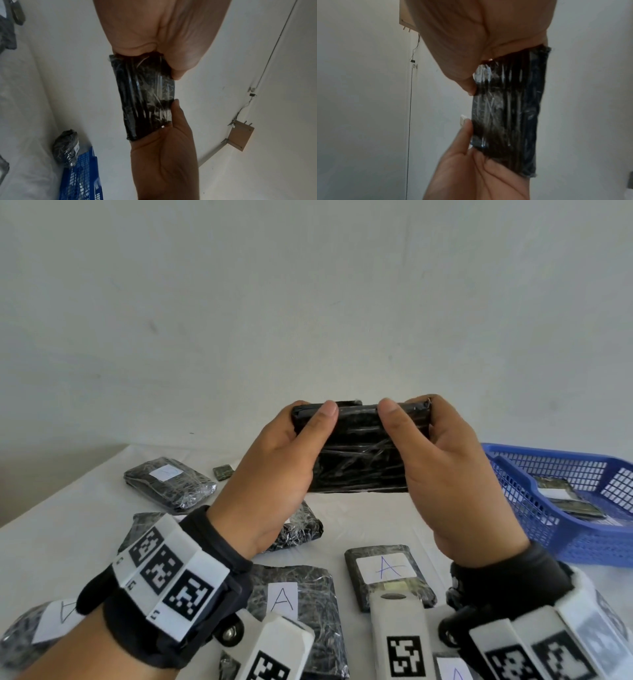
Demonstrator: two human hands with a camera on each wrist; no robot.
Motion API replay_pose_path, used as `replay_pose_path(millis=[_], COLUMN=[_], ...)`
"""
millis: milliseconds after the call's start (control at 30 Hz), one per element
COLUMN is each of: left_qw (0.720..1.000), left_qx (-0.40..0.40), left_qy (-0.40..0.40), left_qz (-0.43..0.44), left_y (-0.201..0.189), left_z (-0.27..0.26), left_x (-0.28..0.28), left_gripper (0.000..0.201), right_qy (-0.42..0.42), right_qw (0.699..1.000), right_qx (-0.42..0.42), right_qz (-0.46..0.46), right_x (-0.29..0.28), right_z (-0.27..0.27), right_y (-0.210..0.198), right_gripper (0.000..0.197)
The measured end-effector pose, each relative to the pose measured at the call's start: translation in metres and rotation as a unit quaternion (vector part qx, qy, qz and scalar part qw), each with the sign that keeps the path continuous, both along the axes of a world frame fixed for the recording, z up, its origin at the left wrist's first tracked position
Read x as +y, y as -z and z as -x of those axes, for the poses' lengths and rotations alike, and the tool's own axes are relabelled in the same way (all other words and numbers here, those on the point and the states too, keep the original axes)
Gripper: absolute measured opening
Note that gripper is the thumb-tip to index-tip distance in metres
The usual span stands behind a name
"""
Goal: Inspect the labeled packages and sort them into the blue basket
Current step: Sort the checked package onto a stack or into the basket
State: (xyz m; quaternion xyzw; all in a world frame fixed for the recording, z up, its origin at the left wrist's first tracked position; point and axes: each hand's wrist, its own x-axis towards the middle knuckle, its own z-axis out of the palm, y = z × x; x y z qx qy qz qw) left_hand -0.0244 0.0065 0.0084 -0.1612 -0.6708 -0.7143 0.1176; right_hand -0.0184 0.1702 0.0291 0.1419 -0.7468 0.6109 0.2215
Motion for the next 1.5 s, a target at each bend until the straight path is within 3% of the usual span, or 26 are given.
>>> replay_pose_path(millis=[400,500,600,700,867,1033,1200,1333,1500], left_qw=[0.999,0.999,1.0,0.999,0.999,0.997,0.998,0.999,0.998], left_qx=[0.018,0.013,0.003,0.019,0.019,0.006,0.024,0.023,0.045], left_qy=[-0.044,-0.039,-0.017,-0.02,-0.015,-0.012,-0.008,0.004,-0.03], left_qz=[0.022,0.021,-0.006,-0.017,-0.042,-0.071,-0.065,-0.035,-0.009], left_y=[-0.005,-0.005,-0.004,-0.003,0.001,-0.001,-0.001,-0.001,0.001], left_z=[-0.007,-0.007,-0.006,-0.003,0.0,0.0,0.0,-0.003,-0.004], left_x=[0.002,0.002,0.002,0.001,-0.001,-0.001,0.0,0.003,0.004], left_gripper=[0.045,0.036,0.046,0.05,0.037,0.035,0.03,0.045,0.025], right_qy=[0.027,0.034,0.039,0.006,-0.039,-0.043,-0.019,0.02,0.039], right_qw=[1.0,0.999,0.999,0.999,0.995,0.995,0.998,0.999,0.999], right_qx=[0.009,0.0,0.006,-0.01,-0.026,-0.021,0.009,0.018,0.024], right_qz=[-0.006,-0.002,-0.007,0.042,0.083,0.092,0.058,0.024,-0.002], right_x=[-0.007,-0.006,-0.004,0.0,0.003,0.0,0.0,-0.002,-0.004], right_z=[-0.004,-0.003,-0.003,-0.002,-0.001,0.001,0.002,0.006,0.005], right_y=[0.004,0.004,0.002,-0.001,-0.003,-0.001,0.003,0.005,0.008], right_gripper=[0.038,0.037,0.039,0.043,0.041,0.04,0.041,0.047,0.04])
